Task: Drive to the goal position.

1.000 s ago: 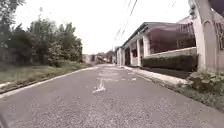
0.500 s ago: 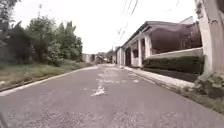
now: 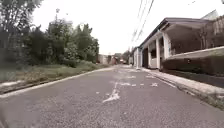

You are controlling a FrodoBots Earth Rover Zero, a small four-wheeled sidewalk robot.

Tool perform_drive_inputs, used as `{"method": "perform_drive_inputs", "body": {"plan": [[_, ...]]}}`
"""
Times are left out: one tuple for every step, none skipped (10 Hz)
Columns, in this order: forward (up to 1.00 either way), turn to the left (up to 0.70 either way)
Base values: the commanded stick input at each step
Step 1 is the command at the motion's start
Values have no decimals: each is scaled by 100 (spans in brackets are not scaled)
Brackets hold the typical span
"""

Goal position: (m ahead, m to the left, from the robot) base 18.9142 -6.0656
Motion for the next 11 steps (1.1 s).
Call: {"method": "perform_drive_inputs", "body": {"plan": [[50,0],[50,0],[50,0],[50,0],[50,0],[50,-3],[50,-48],[50,-2],[50,0],[50,0],[50,0]]}}
